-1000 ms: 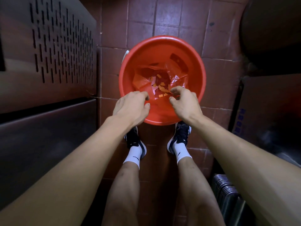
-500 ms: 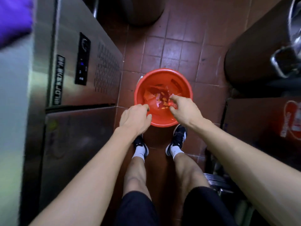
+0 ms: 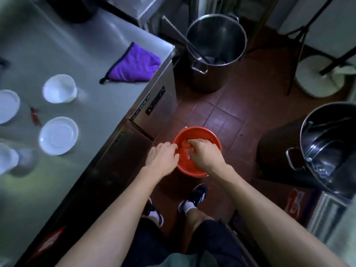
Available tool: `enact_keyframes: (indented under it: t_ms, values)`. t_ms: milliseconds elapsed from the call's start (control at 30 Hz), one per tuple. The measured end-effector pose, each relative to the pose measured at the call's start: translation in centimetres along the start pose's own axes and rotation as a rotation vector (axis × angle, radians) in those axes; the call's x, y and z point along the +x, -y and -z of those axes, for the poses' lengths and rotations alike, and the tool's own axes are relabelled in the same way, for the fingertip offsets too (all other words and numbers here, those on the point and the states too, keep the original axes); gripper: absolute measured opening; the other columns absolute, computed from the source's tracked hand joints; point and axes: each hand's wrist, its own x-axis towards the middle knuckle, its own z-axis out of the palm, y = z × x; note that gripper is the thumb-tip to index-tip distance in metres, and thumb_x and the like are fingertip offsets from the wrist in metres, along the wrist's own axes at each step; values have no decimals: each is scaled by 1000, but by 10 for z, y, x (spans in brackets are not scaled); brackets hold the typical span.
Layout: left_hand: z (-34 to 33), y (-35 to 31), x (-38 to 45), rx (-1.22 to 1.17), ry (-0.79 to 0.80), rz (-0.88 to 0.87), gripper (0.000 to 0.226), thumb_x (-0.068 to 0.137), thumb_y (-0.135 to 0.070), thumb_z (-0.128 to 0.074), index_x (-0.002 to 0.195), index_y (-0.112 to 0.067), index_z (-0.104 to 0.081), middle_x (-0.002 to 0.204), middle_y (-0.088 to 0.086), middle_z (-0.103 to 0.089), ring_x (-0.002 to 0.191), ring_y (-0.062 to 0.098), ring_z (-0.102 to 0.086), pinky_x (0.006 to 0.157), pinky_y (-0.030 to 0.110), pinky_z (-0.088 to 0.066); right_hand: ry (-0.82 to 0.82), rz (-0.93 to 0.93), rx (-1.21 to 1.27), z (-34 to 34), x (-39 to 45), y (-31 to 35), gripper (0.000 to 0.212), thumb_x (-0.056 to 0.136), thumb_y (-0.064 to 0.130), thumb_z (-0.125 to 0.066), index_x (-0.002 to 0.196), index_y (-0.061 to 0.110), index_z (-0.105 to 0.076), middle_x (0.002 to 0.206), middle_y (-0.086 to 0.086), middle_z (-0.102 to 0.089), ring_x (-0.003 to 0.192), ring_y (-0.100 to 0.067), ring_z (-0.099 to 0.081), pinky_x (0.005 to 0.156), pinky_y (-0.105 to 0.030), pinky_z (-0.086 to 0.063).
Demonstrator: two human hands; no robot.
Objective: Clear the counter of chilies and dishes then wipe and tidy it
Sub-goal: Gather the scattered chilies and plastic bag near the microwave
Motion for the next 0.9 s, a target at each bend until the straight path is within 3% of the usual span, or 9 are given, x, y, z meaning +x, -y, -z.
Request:
enact_keyframes:
  t_ms: [167,333,600,767,900]
  values:
    - [23,31,-37,-56,-81,64,40,98,-42,-48,134,-24,-55,128,2,-60,121,26,-54,101,45,-44,-61,134,-43,28,-5,53,38,92,22,-59,130,20,-61,129,-3,-65,113,-26,-64,89,-42,-55]
    - [40,77,-76,-119,-189,134,39,98,-42,-49,133,-25,-55,126,1,-61,119,25,-55,100,45,-44,-74,230,-93,37,-5,115,44,89,21,-59,134,23,-60,136,0,-62,124,-26,-57,99,-45,-50]
    - [41,196,-166,-191,-383,269,33,97,-40,-49,126,-26,-57,126,-2,-61,118,23,-53,97,40,-44,-86,372,-170,18,-30,224,35,84,20,-60,118,20,-67,120,-2,-69,111,-28,-63,90,-42,-53]
    - [48,261,-232,-253,-467,350,40,96,-37,-49,132,-23,-56,134,0,-59,124,24,-52,101,39,-42,-70,423,-238,1,-49,306,44,88,27,-60,132,25,-61,134,1,-63,122,-25,-58,100,-40,-47]
    - [45,311,-288,-293,-543,387,41,98,-39,-48,135,-24,-55,138,-1,-56,126,23,-51,101,39,-41,-46,488,-248,-31,-64,376,45,94,30,-60,139,23,-56,139,-1,-59,124,-25,-56,99,-38,-47]
